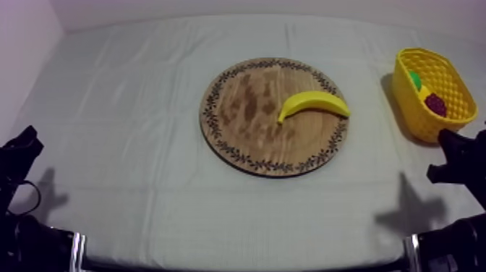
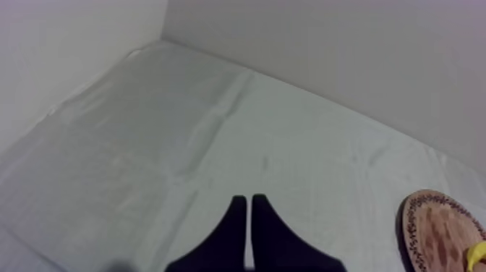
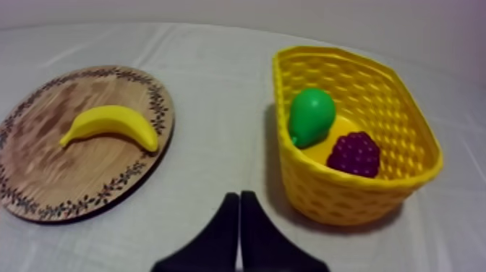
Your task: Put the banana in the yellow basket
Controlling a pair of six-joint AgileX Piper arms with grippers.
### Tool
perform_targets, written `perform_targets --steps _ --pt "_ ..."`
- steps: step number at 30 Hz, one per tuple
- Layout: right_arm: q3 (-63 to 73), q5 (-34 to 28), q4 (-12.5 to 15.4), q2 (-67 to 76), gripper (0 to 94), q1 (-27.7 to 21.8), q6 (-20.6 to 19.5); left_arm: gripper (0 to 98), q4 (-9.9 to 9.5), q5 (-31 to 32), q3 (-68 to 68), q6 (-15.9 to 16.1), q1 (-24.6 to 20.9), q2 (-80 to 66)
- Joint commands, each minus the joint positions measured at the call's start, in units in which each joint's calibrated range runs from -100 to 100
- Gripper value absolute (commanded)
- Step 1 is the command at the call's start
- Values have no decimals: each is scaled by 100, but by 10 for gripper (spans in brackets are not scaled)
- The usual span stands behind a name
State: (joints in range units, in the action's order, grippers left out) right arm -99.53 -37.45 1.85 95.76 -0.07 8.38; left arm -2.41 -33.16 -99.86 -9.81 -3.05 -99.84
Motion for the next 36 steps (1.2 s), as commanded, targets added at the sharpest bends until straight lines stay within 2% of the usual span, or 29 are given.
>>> perform_targets --steps 1,10,18,21,29,36 --pt "-2 -5 -3 -3 4 255 302 1 -1 1 -3 2 -2 2" --pt "-2 -5 -4 -1 6 840 127 1 -1 1 -3 2 -2 2" --pt "45 20 -11 -25 6 1179 452 1 -1 1 -3 2 -2 2" --pt "81 50 -150 -211 6 1363 540 1 -1 1 -3 2 -2 2" --pt "751 31 -661 -1455 6 1613 288 1 -1 1 -3 2 -2 2" --pt "2214 -687 -739 -3014 6 1723 315 1 -1 1 -3 2 -2 2"
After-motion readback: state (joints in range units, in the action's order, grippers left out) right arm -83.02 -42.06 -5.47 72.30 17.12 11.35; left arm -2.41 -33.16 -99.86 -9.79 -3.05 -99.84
